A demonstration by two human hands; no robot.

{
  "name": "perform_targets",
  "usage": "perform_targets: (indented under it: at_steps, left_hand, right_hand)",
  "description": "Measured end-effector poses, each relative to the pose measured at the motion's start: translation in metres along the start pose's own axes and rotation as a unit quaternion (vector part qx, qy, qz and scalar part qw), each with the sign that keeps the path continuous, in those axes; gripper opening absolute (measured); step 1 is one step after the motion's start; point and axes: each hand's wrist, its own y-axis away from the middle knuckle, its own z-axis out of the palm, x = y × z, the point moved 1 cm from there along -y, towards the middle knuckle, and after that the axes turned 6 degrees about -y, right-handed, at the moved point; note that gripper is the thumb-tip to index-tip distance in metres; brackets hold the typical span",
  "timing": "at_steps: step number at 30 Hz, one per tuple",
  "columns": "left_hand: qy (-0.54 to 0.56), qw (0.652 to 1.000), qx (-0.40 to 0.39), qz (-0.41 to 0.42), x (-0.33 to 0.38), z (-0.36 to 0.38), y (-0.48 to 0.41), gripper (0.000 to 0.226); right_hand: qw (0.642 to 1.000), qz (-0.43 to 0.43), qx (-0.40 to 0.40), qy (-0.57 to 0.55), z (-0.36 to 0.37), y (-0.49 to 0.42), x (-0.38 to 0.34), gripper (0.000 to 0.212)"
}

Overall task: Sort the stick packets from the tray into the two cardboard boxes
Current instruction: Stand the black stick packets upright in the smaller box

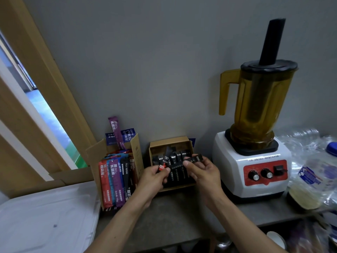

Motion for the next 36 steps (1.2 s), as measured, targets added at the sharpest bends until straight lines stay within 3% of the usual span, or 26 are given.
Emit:
perform_targets:
  at_steps: [6,10,14,17,20,24,26,28,32,36]
  left_hand:
    - [-0.05,0.989,0.092,0.105,0.021,-0.008,0.004,0.017]
    - [-0.023,0.993,0.003,0.119,0.043,0.0,-0.001,0.026]
    - [-0.094,0.988,-0.046,0.117,0.047,0.001,-0.008,0.009]
    - [-0.118,0.985,0.002,0.125,0.049,0.002,-0.017,0.02]
    - [-0.068,0.984,0.091,0.138,0.056,0.0,-0.033,0.027]
    - [-0.041,0.993,0.058,0.097,0.059,0.009,-0.048,0.028]
    - [-0.052,0.994,0.053,0.084,0.052,0.015,-0.057,0.029]
    - [-0.068,0.994,0.048,0.077,0.047,0.021,-0.065,0.029]
    - [-0.123,0.99,0.021,0.071,0.044,0.032,-0.073,0.026]
    - [-0.185,0.978,0.014,0.091,0.042,0.039,-0.081,0.025]
  right_hand:
    - [0.984,-0.08,0.002,0.158,-0.001,-0.001,-0.004,0.03]
    - [0.957,-0.1,-0.083,0.261,0.003,-0.004,0.001,0.019]
    - [0.941,-0.106,-0.14,0.288,0.002,-0.001,0.001,0.014]
    - [0.94,-0.092,-0.119,0.305,-0.007,-0.002,0.005,0.016]
    - [0.907,-0.084,-0.089,0.402,-0.017,-0.001,0.017,0.014]
    - [0.898,-0.134,-0.015,0.419,-0.021,0.005,0.025,0.013]
    - [0.855,-0.216,-0.005,0.471,-0.025,0.005,0.024,0.011]
    - [0.79,-0.282,-0.018,0.545,-0.029,0.006,0.023,0.013]
    - [0.663,-0.353,-0.048,0.659,-0.041,0.002,0.024,0.025]
    - [0.616,-0.375,-0.039,0.692,-0.055,0.003,0.03,0.024]
